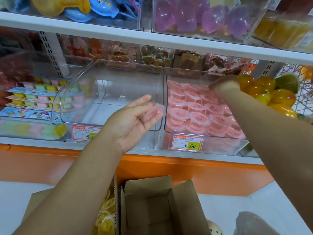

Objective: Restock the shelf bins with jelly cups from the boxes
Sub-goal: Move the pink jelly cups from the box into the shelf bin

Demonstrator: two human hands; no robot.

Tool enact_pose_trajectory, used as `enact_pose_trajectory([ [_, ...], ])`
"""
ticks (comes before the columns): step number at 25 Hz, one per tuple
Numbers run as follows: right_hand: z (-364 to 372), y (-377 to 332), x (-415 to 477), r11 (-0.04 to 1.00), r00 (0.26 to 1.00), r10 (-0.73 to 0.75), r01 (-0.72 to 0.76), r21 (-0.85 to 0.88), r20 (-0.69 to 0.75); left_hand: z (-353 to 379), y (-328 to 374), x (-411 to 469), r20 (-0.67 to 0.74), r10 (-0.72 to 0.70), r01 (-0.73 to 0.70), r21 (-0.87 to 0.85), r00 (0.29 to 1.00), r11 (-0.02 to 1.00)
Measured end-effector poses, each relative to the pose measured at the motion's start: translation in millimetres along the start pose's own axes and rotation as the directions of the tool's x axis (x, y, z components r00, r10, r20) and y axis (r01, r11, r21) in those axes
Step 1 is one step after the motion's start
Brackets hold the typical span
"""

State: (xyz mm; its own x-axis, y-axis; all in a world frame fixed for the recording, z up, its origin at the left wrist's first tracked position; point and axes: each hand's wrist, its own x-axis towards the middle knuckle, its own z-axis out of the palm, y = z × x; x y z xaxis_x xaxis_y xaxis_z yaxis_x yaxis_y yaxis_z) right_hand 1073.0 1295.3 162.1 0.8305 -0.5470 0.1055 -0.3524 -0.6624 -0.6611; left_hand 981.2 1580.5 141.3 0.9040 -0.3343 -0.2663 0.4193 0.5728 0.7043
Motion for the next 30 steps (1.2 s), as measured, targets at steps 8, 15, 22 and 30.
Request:
enact_pose_trajectory([
  [8,-5.6,-49.0,-122.3,0.787,0.748,-0.605,0.507,0.351,0.275,12.3,-0.1,-4.5,-0.009,-0.041,0.040,-0.044,0.999,0.998],
  [15,-4.7,-46.9,-129.7,0.784,0.705,-0.619,0.538,0.308,0.346,14.9,-0.5,-8.2,0.072,-0.092,0.087,0.071,0.993,0.994],
  [22,-41.0,2.8,5.7,0.842,0.979,-0.198,0.146,-0.519,-0.046,-1.3,11.0,-3.3,-0.049,0.003,-0.001,0.049,0.999,0.999],
  [30,-21.5,30.0,25.6,0.690,0.988,-0.145,0.061,-0.721,-0.056,-6.3,8.1,0.8,-0.089,0.001,0.006,0.077,0.996,0.997],
])
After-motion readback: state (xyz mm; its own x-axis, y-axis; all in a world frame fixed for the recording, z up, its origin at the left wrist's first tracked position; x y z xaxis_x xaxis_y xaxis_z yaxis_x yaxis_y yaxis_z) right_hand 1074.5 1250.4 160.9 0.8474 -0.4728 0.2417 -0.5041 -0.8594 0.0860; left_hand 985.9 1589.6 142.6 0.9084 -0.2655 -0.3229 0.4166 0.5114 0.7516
